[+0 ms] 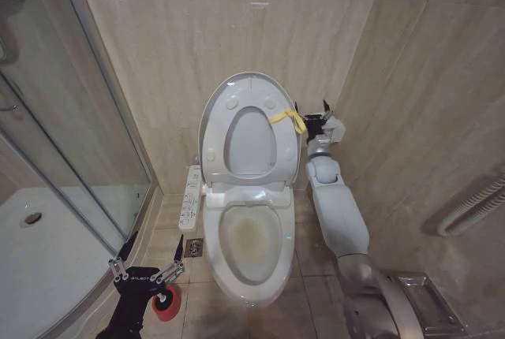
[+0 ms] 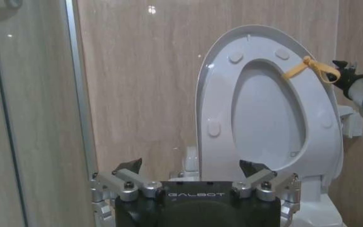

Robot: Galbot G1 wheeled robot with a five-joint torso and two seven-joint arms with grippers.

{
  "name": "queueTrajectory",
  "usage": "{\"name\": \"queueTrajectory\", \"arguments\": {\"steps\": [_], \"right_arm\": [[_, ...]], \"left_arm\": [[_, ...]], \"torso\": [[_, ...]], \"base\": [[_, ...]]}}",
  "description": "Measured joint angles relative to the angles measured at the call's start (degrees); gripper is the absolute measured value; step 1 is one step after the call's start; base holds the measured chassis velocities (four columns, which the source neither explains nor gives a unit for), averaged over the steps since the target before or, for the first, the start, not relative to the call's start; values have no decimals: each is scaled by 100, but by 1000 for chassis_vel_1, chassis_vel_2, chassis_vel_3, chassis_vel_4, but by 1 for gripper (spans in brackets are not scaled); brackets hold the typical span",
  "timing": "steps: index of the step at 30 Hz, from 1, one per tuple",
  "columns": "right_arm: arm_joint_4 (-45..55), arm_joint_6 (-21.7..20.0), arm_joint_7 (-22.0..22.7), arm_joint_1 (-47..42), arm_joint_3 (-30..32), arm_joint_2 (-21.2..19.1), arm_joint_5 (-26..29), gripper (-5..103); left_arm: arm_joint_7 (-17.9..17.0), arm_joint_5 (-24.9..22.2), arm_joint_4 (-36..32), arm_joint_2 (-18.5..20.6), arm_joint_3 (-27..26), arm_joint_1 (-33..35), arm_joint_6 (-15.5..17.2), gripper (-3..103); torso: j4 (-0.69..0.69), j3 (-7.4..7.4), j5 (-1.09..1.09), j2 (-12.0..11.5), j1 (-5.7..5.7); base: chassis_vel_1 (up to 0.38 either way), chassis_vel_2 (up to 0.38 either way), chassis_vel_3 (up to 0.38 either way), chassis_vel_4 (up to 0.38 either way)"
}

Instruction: Open the toilet lid, clean the toilet bowl with a toilet brush, close the toilet lid, and flush.

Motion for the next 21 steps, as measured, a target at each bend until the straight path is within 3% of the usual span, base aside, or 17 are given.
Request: {"name": "queueTrajectory", "arguments": {"steps": [8,12,15,21], "right_arm": [[693,-121,-85,-687,-283,-446,482,100],[1787,-422,-89,-1470,-454,-1074,1009,100],[2473,-555,-100,-2046,-442,-1398,1318,100],[3603,-849,-61,-3092,-293,-1849,1927,100]], "left_arm": [[-1,0,0,0,0,0,0,100],[-1,0,0,0,0,0,0,100],[-1,0,0,-1,0,0,0,100],[0,0,0,0,1,0,0,100]], "torso": [[6,0,2,0,0],[-1,0,2,0,0],[2,0,2,0,-1],[0,0,4,0,-1]], "base": [[0,0,0,0],[0,0,0,0],[0,0,0,0],[0,0,0,0]]}}
